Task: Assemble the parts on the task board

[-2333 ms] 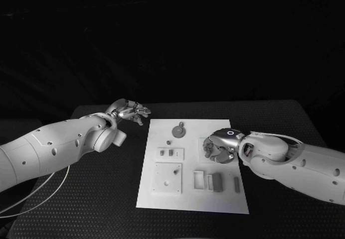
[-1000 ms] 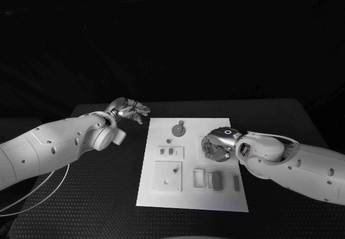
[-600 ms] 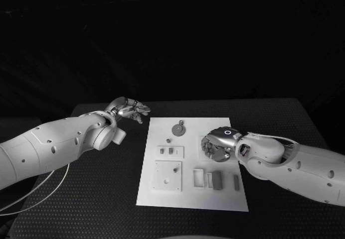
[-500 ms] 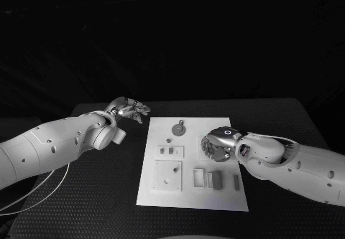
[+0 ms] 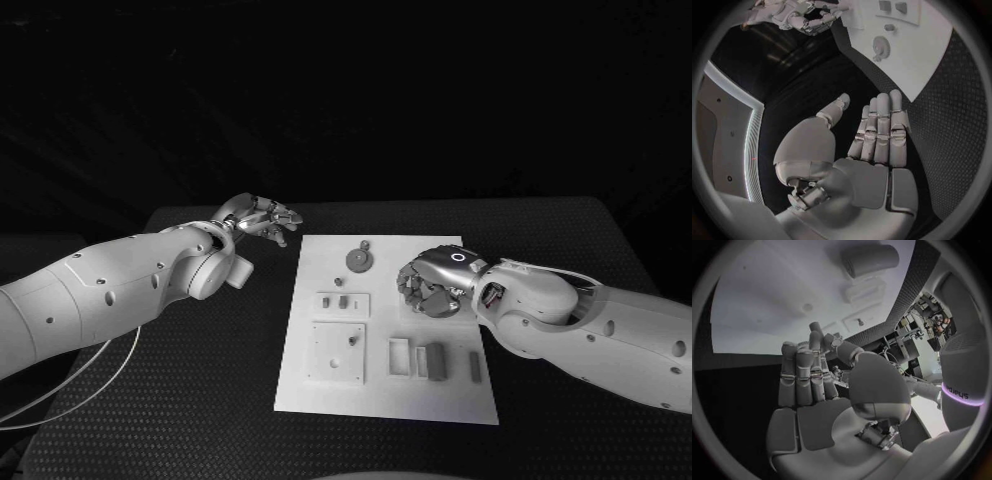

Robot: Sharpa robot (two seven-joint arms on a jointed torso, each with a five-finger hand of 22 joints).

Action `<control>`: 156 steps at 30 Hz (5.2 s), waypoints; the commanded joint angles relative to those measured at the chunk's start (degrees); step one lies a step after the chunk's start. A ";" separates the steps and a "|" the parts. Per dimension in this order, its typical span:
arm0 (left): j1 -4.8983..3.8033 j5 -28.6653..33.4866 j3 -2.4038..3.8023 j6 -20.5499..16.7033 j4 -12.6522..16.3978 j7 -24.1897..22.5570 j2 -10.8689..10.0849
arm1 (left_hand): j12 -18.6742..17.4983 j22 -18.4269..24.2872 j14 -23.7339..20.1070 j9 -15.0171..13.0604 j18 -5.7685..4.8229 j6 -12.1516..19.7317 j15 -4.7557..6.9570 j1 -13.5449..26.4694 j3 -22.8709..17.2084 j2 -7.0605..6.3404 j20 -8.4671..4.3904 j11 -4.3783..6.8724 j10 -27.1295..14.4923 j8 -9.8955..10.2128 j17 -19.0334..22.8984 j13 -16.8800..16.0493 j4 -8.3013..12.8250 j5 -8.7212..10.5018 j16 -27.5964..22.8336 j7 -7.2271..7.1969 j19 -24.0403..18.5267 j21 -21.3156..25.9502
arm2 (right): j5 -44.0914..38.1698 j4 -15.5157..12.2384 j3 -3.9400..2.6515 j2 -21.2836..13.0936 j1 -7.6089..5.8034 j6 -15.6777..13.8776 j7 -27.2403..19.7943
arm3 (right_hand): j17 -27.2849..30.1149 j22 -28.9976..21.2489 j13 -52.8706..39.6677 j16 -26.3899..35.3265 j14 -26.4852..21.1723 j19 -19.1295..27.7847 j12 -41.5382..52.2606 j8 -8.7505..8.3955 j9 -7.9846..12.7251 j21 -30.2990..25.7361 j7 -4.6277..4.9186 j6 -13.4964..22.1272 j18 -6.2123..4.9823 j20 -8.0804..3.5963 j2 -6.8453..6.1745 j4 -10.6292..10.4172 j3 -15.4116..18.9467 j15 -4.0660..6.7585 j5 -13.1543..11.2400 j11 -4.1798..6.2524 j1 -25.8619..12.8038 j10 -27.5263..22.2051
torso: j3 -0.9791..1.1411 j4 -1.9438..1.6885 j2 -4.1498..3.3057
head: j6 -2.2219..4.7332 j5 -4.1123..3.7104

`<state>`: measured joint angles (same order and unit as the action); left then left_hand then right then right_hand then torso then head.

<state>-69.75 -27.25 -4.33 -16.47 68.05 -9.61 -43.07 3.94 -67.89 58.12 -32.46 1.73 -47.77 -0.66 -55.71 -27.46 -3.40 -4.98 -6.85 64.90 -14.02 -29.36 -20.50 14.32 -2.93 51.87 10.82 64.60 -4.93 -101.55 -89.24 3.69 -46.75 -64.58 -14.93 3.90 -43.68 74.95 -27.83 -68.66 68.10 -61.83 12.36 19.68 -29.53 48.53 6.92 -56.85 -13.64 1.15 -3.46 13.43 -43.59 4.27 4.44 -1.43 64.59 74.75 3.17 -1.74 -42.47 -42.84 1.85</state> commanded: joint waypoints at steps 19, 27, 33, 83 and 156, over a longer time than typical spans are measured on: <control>-0.08 0.34 0.04 0.37 -0.20 -0.40 0.13 | 0.04 0.07 0.45 -0.04 0.68 0.30 -0.04 0.16 0.37 0.28 0.03 -0.01 -0.37 -0.36 -0.15 -0.10 -0.07 -0.19 -0.35 0.16 0.41 0.29 | 7.81 -4.44 -1.27 5.53 0.86 -1.35 -4.50 | -0.15 1.09 -0.22 0.04 -0.42 -0.13 -0.66 0.90 -1.87 0.34 -0.47 -1.14 -1.36 -0.22 0.70 0.25 -0.70 0.36 0.15 -0.16 0.20 -0.10 | 0.03 0.29 0.05 | -0.49 2.03; -0.09 0.47 0.04 -0.13 -0.74 -0.46 0.65 | 0.07 0.06 0.44 -0.04 0.68 0.28 -0.04 0.15 0.38 0.26 0.03 0.00 -0.33 -0.39 -0.17 -0.12 -0.06 -0.19 -0.38 0.15 0.42 0.32 | 4.95 -2.98 0.05 9.72 2.81 -1.05 -4.73 | -0.17 1.09 -0.27 0.06 -0.44 -0.10 -0.69 0.89 -1.91 0.34 -0.46 -1.11 -1.36 -0.22 0.74 0.31 -0.72 0.35 0.15 -0.17 0.17 -0.11 | -0.03 0.04 -0.01 | -0.63 2.69; -0.10 0.48 0.05 -0.23 -0.83 -0.54 0.99 | 0.11 0.07 0.40 -0.05 0.68 0.23 -0.03 0.12 0.38 0.24 0.04 0.01 -0.26 -0.45 -0.19 -0.16 -0.03 -0.20 -0.43 0.13 0.39 0.37 | 2.89 -1.34 2.17 11.69 3.54 0.48 -4.17 | -0.19 1.09 -0.29 0.07 -0.45 -0.08 -0.71 0.88 -1.93 0.34 -0.46 -1.09 -1.36 -0.22 0.75 0.36 -0.73 0.35 0.15 -0.17 0.16 -0.11 | -0.07 0.02 0.01 | -0.85 3.22; -0.11 0.62 0.04 1.09 -0.44 -0.91 1.02 | 0.05 0.05 0.30 -0.01 0.63 0.29 -0.07 0.14 0.44 0.07 0.06 -0.03 -0.38 -0.57 -0.33 -0.23 0.02 -0.19 -0.64 0.12 0.35 0.58 | -3.90 4.46 3.33 16.13 7.50 -1.57 -0.95 | -0.37 1.10 -0.58 0.15 -0.46 -0.01 -0.94 0.81 -2.18 0.41 -0.43 -1.03 -1.36 -0.20 0.86 0.85 -0.79 0.33 0.14 -0.20 -0.01 -0.14 | 0.02 0.11 0.03 | -2.05 4.90; -0.12 0.62 0.04 1.36 -0.73 -0.52 0.72 | 0.00 0.01 0.27 0.08 0.61 0.49 -0.13 0.28 0.54 -0.02 0.10 -0.09 -0.59 -0.61 -0.51 -0.29 -0.06 -0.19 -0.80 0.18 0.35 0.73 | 3.49 1.34 3.77 12.79 7.26 -6.26 -3.44 | -1.08 0.98 3.25 2.01 -6.01 4.51 -8.58 -5.03 -0.63 -1.93 3.19 8.82 -1.36 2.04 -10.52 -0.96 5.48 -4.87 0.07 -5.58 -3.43 -12.14 | 0.07 0.21 0.02 | -2.16 4.81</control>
<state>-69.77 -26.93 -4.33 -15.73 67.25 -9.60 -42.42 3.94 -67.89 58.04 -32.46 1.73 -47.49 -0.73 -55.71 -27.31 -3.40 -4.88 -7.06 64.67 -14.25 -29.78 -20.74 14.16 -2.93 51.46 10.88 64.50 -4.48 -98.85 -87.63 7.48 -33.86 -57.30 -19.45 1.36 -44.69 75.02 -24.65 -66.89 62.46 -57.91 3.88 14.80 -30.25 46.92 9.95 -48.41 -14.16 3.19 -13.58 12.79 -38.19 -0.73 4.44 -6.37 60.95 63.64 3.23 -1.53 -42.45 -44.99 6.66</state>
